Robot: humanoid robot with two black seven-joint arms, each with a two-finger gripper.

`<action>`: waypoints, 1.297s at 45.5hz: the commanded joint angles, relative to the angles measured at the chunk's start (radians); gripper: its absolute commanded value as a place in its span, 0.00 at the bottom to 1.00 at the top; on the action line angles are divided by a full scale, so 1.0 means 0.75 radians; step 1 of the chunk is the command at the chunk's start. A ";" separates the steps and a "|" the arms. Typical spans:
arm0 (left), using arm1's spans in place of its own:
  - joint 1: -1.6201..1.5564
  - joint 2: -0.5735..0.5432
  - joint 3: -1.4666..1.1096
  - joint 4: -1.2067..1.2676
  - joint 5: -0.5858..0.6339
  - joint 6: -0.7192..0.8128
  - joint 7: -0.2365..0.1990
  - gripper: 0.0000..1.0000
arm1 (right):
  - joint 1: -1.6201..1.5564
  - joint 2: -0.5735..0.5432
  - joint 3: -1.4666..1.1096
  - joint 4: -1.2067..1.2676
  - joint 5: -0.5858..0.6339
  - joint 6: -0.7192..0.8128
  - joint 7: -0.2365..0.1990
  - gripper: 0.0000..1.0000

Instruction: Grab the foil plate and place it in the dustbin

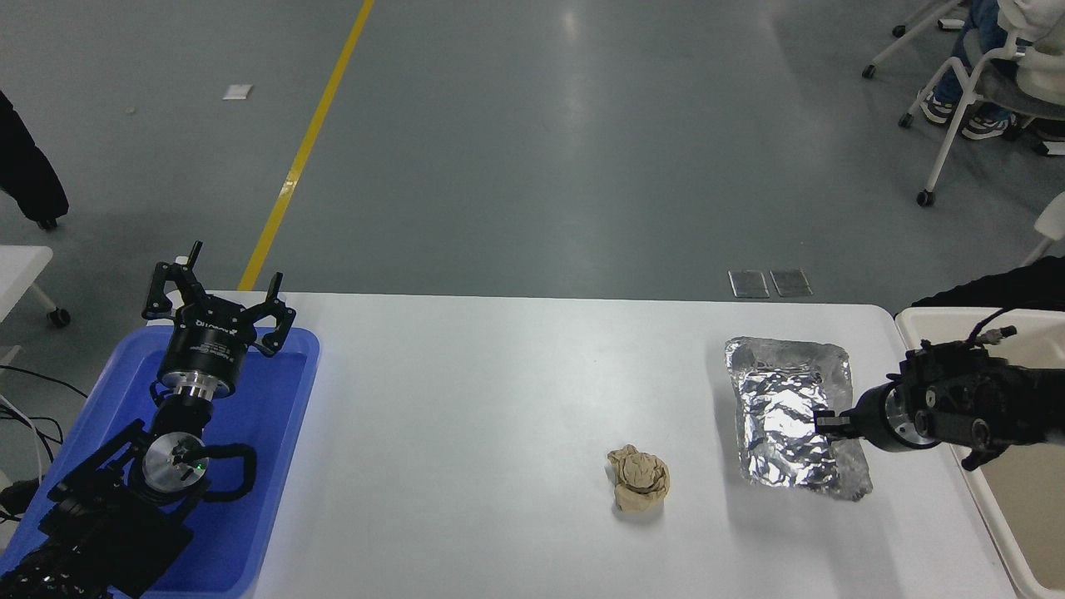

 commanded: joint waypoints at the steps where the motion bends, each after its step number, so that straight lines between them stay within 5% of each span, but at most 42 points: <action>1: 0.000 0.000 0.000 0.000 0.002 0.000 0.000 1.00 | 0.308 -0.132 -0.060 0.172 0.010 0.180 -0.004 0.00; 32: 0.000 0.000 0.000 0.000 0.000 0.000 0.000 1.00 | 0.983 -0.355 -0.201 0.244 -0.008 0.739 -0.016 0.00; 59: 0.000 0.000 0.000 -0.002 0.000 0.000 0.000 1.00 | 0.887 -0.357 -0.238 0.185 -0.010 0.631 -0.018 0.00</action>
